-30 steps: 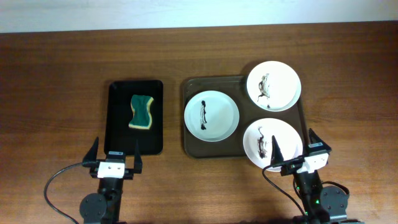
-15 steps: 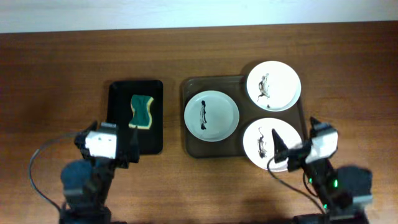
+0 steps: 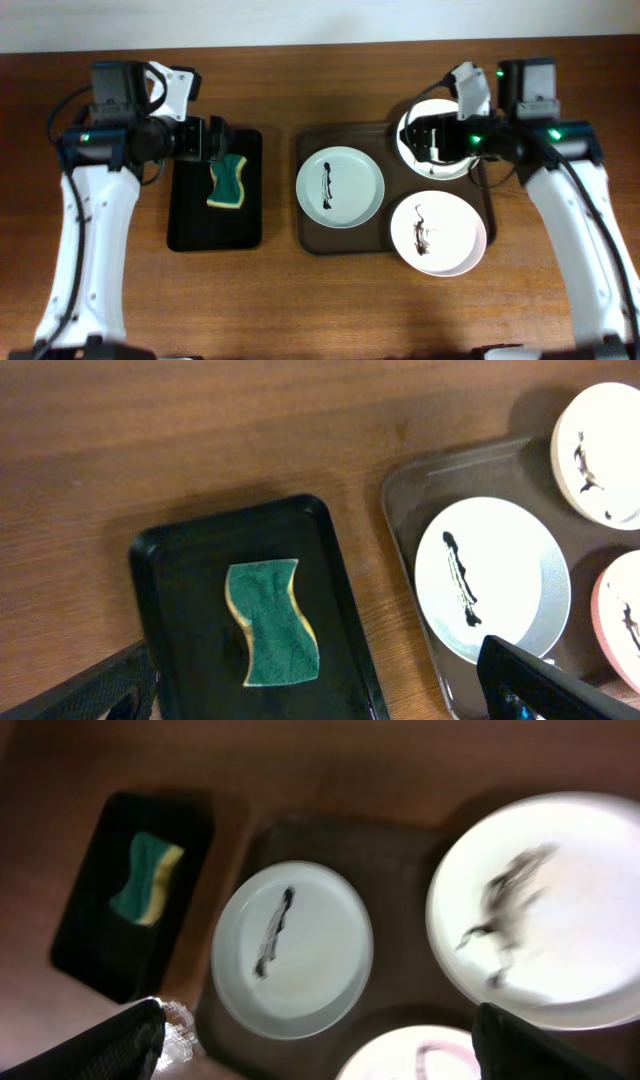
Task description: Clean dirty plates on tray and stack at the side
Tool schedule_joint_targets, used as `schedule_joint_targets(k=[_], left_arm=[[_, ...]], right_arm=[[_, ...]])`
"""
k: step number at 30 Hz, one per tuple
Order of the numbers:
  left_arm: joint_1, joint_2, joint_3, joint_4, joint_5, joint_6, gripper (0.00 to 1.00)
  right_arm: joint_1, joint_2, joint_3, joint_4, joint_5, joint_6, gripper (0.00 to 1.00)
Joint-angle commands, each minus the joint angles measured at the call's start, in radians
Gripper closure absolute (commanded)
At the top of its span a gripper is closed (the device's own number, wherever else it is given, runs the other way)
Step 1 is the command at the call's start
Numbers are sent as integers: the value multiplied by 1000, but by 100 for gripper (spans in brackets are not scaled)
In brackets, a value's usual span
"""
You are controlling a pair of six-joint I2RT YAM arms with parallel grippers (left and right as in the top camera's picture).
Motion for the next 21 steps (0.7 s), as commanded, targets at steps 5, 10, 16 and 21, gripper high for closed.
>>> schedule_joint_targets(k=[5,10,16,21], left_arm=[[2,132,19,13,-4,-101,0],[2,189,19,21,-63,-236,12],[1,254,19,40,-63,-238,13],[1,302,19,43,-63,-237,14]], right_arm=[[70,313,21,19,85,184,29],[164,454,21,58,233,292,52],[198,576,19,110,237,331,67],[198,603,16,114,262,357,79]])
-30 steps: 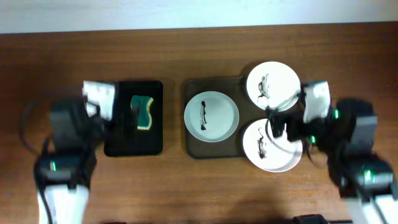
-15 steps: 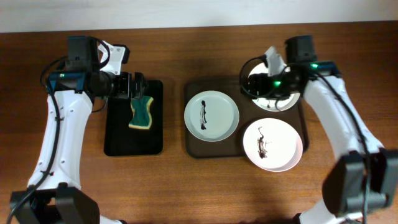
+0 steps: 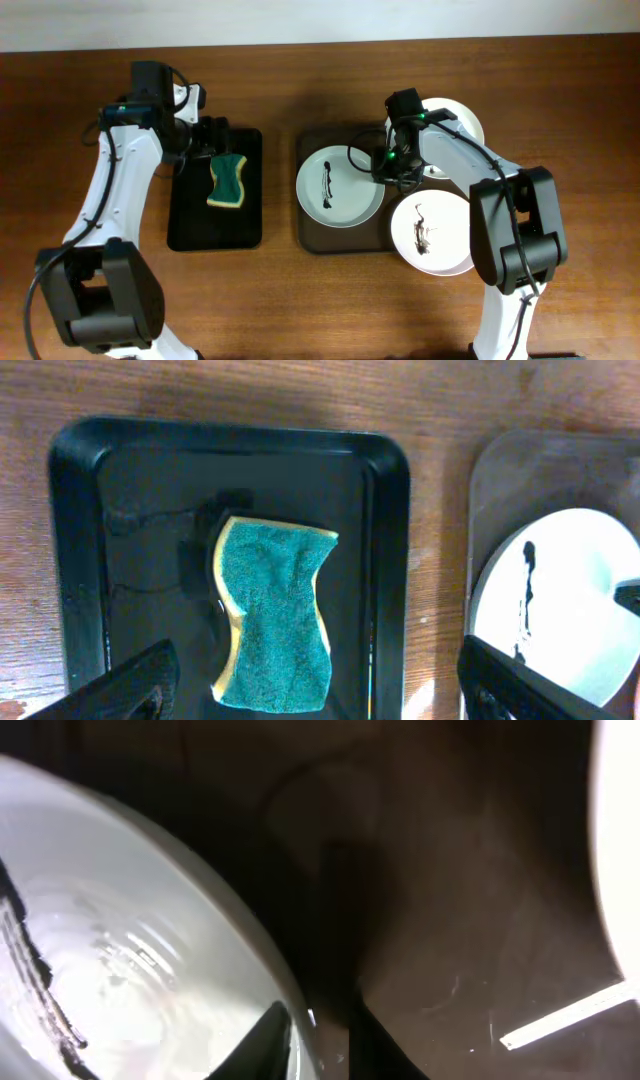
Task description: Clean dirty plates on tray and stack at the side
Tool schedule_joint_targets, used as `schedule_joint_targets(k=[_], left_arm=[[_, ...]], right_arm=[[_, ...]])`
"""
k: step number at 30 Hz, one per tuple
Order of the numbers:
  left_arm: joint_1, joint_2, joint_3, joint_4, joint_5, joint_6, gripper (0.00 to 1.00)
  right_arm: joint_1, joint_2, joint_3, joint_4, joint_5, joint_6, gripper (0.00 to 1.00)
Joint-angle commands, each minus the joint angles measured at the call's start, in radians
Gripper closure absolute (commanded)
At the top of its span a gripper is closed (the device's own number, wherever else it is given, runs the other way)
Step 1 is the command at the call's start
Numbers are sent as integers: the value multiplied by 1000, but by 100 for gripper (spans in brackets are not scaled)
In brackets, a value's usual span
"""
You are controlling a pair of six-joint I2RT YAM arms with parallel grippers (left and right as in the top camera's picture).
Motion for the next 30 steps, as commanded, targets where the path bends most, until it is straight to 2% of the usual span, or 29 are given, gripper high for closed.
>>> schedule_joint_targets(k=[1,3,6,9,12,14,15,17,19,23,24,25,29,30], left_arm=[[1,28,17,3,-8,-12,14],[1,43,17,2,-7,-8,15],[-4,93,17,31,-7,68,16],[-46,163,17,33,-11,153,39],[-67,212,17,1,-134,158,48],[-67,224,17,-15,-138,158,54],[-67,224,17,-27,-139,177,53],[-66,225,16,-47,-154,180,41],[-66,225,16,-44,-172,180,34],[-69,246,15,-62,-164,179,38],[-69,254,14,-66,-164,167,41],[-69,269,14,-65,-164,133,51],[-77,301,14,-65,-161,111,62],[-78,301,14,-61,-161,111,77]], right_arm=[[9,23,13,3,32,21,84],[14,37,13,3,32,21,96],[21,41,13,8,34,20,96],[21,41,13,11,40,39,96],[21,41,11,11,50,39,96],[21,41,10,10,59,39,96],[21,41,9,11,59,39,96],[21,41,9,10,59,39,96],[21,41,9,11,59,39,96],[21,41,9,10,59,39,96],[21,41,9,10,59,39,96],[21,41,9,10,59,39,96],[21,41,9,11,59,38,96],[21,41,9,11,59,39,96]])
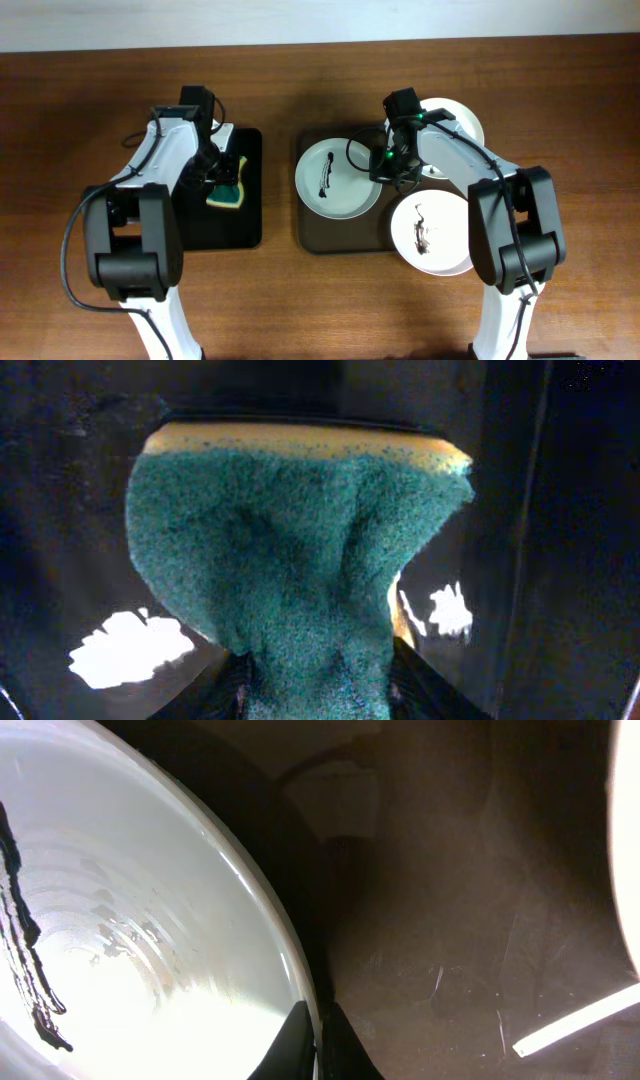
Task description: Clean dirty plates on tray and stack at the side
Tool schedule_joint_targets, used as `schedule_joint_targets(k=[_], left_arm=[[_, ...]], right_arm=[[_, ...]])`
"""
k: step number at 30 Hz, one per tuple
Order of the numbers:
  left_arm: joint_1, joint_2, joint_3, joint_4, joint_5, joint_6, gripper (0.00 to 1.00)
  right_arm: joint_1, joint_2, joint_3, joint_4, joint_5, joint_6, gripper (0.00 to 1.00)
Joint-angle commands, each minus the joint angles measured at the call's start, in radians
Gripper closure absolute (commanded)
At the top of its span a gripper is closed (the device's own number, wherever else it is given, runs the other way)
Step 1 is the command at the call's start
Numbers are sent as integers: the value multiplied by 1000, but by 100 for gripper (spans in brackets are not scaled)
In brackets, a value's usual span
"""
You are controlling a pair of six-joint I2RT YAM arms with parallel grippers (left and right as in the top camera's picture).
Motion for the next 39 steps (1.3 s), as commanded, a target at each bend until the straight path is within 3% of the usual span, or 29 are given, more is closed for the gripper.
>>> schedule_joint_targets(k=[1,2,5,7,10,23,25,27,32,35,37,39], left_arm=[[-5,34,8,13,-11,-16,95],[-5,34,8,25,-11,-16,100],[-5,34,56,18,-10,-33,100],[-5,34,230,-99,4,-26,100],[-27,34,428,-178,151,46,100],[-353,238,436,-113,278,83,100],[-391,294,436,-82,146,36,100],[-422,312,436,-85,115,34,100],[-469,312,449,-280,349,157,100],[-455,312,465,-204,343,61,100],[-433,313,465,-13,177,-132,100],[-428,314,465,88,10,-197,100]], right_arm=[[14,35,6,4,54,13,96],[14,35,6,4,54,13,95],[14,35,6,4,54,12,90],[14,35,6,4,53,12,91],[14,35,6,0,53,13,96],[-57,35,5,0,-176,-97,96],[-54,35,5,7,-176,-97,96],[-54,35,5,7,-175,-97,96],[-54,35,5,8,-167,-97,96],[-54,35,5,8,-167,-97,96],[-54,35,5,8,-167,-97,96],[-54,35,5,6,-164,-97,96]])
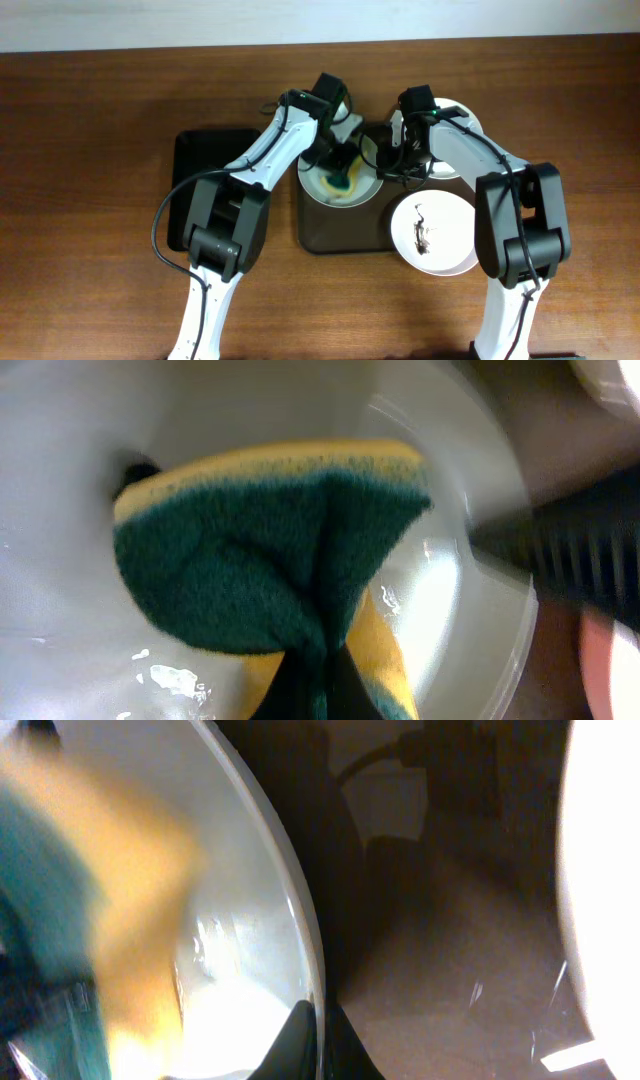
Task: Clean dirty plates on tray and stack at the side
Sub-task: 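Scrub the held plate with the sponge in the left gripper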
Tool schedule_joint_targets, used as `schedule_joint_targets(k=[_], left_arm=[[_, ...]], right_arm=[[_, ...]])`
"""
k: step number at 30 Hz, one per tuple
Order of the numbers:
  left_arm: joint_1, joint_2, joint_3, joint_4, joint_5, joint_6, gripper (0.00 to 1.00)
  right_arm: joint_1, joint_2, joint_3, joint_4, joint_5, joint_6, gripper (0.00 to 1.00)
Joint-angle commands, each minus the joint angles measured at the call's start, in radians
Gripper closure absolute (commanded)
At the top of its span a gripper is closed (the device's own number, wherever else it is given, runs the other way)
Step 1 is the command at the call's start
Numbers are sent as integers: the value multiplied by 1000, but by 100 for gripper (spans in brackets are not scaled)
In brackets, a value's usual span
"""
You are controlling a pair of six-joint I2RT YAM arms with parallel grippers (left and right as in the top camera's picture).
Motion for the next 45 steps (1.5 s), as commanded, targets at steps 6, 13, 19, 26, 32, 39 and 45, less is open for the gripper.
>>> schedule_joint_targets(k=[6,13,19,26,32,39,45], left_arm=[[18,26,12,51,-540,-362,100],[45,26,12,-124,357,153,100],[33,26,12,-32,162,-178,100],[-7,26,12,-22,-806,-349,100],[-26,26,12,-264,-80,241,100],[-45,26,12,-108,-68,317,100],[-46,26,12,56,-663,-128,100]], right_arm=[[-21,17,-38,-8,-40,57,96],[-99,17,-117,67,-190,22,96],[-94,17,-117,75,-194,22,96],[-94,17,-117,77,-193,22,96],[-94,17,-117,79,-194,22,96],[-94,17,-117,78,-194,22,96],[-94,17,-117,76,-189,22,96]])
